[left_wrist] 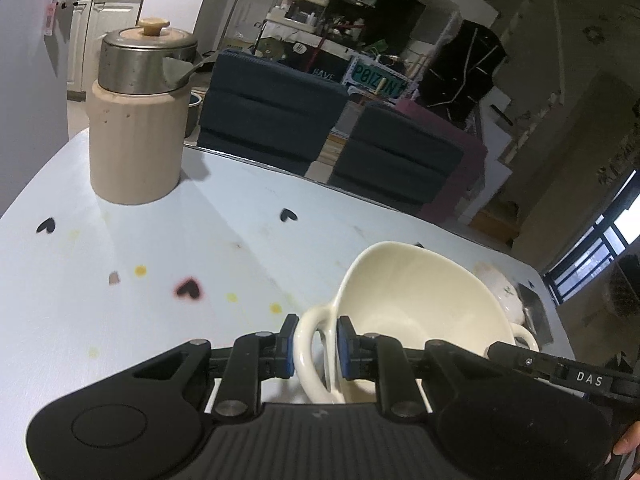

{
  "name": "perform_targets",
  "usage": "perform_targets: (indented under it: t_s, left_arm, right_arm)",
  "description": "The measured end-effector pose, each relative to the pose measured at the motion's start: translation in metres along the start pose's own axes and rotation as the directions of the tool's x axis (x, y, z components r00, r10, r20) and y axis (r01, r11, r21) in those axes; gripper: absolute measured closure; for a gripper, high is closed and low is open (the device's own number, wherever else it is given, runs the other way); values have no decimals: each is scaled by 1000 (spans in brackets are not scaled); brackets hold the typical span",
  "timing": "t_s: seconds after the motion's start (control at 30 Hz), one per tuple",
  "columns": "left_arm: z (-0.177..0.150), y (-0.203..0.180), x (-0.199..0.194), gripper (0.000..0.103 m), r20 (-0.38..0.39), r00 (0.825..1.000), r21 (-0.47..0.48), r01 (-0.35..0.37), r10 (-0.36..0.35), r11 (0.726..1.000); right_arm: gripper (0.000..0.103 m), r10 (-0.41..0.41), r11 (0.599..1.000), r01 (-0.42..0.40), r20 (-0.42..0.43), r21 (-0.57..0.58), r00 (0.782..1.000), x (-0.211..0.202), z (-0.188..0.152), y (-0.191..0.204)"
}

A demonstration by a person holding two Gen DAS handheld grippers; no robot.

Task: Organize plates and bowls
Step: 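Lift the cream bowl with both grippers and carry it over the white plate, then lower the cream bowl onto the white plate with both grippers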

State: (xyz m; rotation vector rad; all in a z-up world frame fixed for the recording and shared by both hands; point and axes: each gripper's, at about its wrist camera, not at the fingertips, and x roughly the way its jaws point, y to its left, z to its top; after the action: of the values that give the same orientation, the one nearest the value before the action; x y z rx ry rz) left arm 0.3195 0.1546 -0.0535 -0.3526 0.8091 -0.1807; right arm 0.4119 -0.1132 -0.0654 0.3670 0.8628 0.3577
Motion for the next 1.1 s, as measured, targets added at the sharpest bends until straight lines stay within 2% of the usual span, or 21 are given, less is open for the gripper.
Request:
perform_targets:
  t_s: [0.2, 0.43, 0.67, 0.9, 1.1]
  left_arm:
    - [-35, -19, -24, 81, -24, 1000, 15, -18, 18, 1000]
    - [-79, -18, -33, 80, -68, 998, -37, -3, 1, 999]
    - [-93, -18, -26, 77, -113, 993, -36, -19, 15, 999]
    - [-99, -8, -14, 77, -150, 988, -26, -25, 21, 999]
    - [-103, 2, -1, 77, -223, 974, -40, -41, 32, 998]
  right_arm:
    - [77, 5, 999, -5, 8, 44, 1000, -34, -34, -7]
    - [78, -23, 998, 24, -14, 57, 1000, -64, -66, -11]
    - [79, -26, 996, 30, -52, 81, 998, -72, -86, -17]
    - [79, -46, 996, 53, -91, 75, 995, -62, -92, -13]
    - [77, -67, 995, 76, -150, 57, 986, -51, -104, -13]
